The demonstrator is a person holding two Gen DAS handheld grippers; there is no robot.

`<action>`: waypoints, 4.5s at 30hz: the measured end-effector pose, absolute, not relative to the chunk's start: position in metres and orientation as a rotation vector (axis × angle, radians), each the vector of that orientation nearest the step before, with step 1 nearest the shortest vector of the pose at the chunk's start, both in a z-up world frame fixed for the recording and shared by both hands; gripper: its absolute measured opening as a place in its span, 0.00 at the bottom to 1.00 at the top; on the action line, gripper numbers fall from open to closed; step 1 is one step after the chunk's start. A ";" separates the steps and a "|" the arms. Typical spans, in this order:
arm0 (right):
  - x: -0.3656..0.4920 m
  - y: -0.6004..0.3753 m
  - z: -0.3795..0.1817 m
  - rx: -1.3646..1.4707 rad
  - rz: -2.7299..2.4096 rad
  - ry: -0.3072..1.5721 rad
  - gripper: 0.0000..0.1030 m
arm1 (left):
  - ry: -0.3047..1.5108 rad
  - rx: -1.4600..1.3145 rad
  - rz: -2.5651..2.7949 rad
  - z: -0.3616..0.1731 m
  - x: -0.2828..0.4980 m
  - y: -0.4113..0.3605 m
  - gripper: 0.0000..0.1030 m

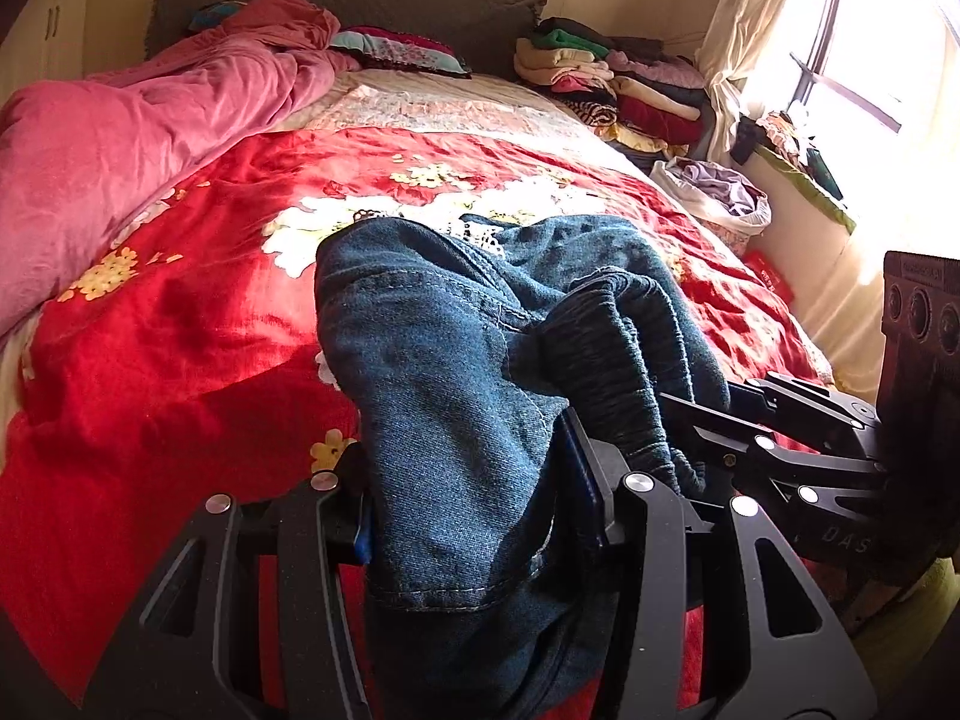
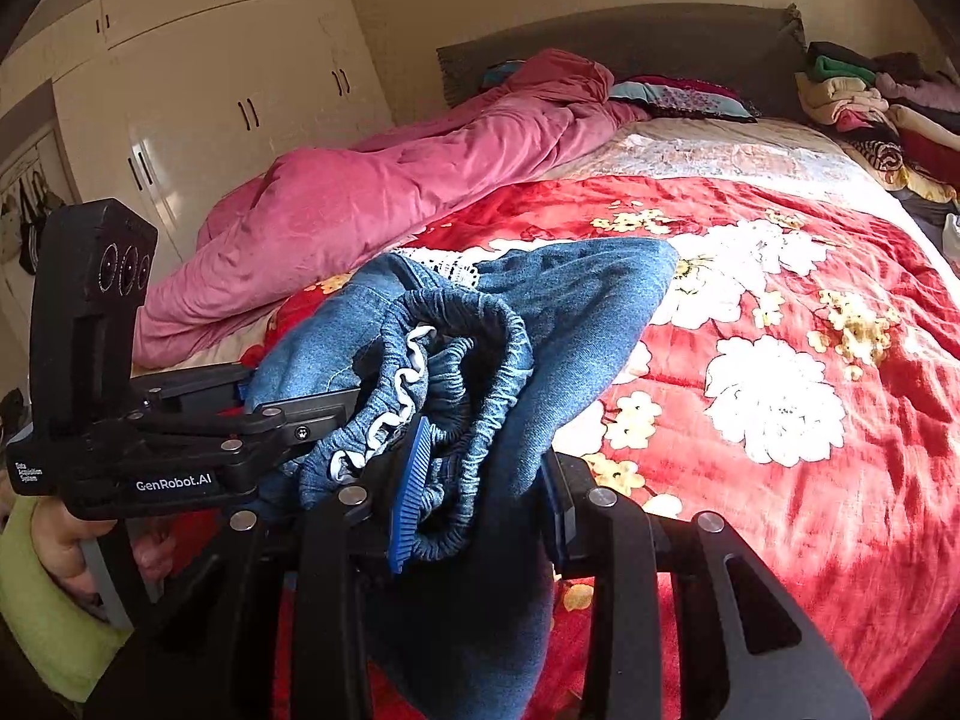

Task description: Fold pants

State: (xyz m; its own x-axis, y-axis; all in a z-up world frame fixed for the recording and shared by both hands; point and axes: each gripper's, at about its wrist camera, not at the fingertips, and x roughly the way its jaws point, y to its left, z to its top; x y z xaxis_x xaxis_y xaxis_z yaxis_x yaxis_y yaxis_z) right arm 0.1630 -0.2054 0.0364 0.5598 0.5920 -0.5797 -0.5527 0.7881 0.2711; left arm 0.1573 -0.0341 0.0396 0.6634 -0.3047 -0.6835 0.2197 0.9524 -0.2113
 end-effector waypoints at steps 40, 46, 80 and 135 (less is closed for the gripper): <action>0.197 -0.222 -0.024 0.114 0.423 0.897 0.56 | 0.877 -0.170 -0.273 -0.020 0.178 -0.018 0.54; 0.174 -0.233 0.002 0.151 0.434 0.823 0.65 | 0.817 -0.162 -0.261 0.002 0.161 -0.013 0.61; 0.007 -0.248 0.033 0.084 0.372 0.671 0.96 | 0.760 -0.147 -0.188 0.029 0.005 -0.006 0.91; 0.006 -0.227 0.006 0.020 0.369 0.752 0.96 | 0.839 -0.140 -0.105 0.005 0.003 0.000 0.91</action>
